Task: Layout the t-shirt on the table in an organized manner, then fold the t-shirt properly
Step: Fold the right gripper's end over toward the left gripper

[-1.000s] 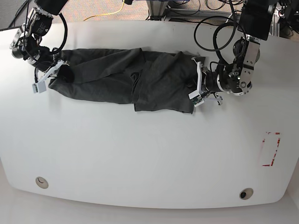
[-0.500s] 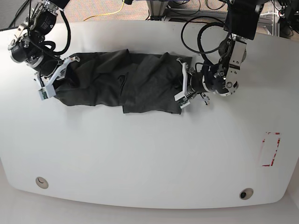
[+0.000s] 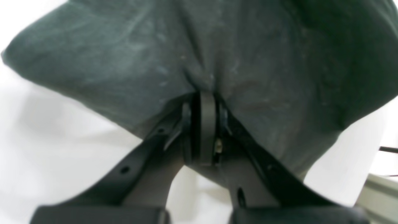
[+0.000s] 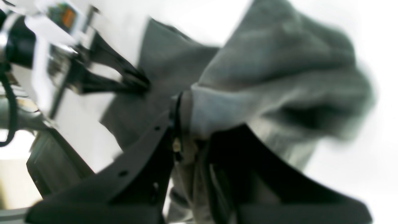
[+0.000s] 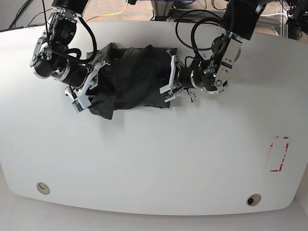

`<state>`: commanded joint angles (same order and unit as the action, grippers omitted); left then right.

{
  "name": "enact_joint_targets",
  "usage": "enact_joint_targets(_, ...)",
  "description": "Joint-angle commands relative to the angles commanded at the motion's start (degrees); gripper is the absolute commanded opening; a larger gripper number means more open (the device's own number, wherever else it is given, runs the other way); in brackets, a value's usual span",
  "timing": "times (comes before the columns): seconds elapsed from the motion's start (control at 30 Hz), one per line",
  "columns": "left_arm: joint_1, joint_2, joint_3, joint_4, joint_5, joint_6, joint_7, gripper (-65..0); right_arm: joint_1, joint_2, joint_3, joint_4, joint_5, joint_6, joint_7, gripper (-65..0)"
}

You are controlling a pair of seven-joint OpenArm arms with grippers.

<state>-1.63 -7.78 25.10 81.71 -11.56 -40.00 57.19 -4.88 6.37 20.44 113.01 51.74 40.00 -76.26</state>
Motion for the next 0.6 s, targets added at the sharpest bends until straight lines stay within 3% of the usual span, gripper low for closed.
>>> enact_joint_targets(0.17, -0.4, 0.7, -0.1, 0.0, 0.0, 0.0, 0.0, -62.9, 0.0, -1.9, -2.8, 0.0, 0.0, 0.0, 0.0, -63.6)
enact_joint_targets(0.6, -0.7, 1.2, -0.2, 0.0, 0.0, 0.0, 0.1, -62.9, -0.4, -1.5, -4.3, -0.1, -0.3, 0.0, 0.1, -62.9)
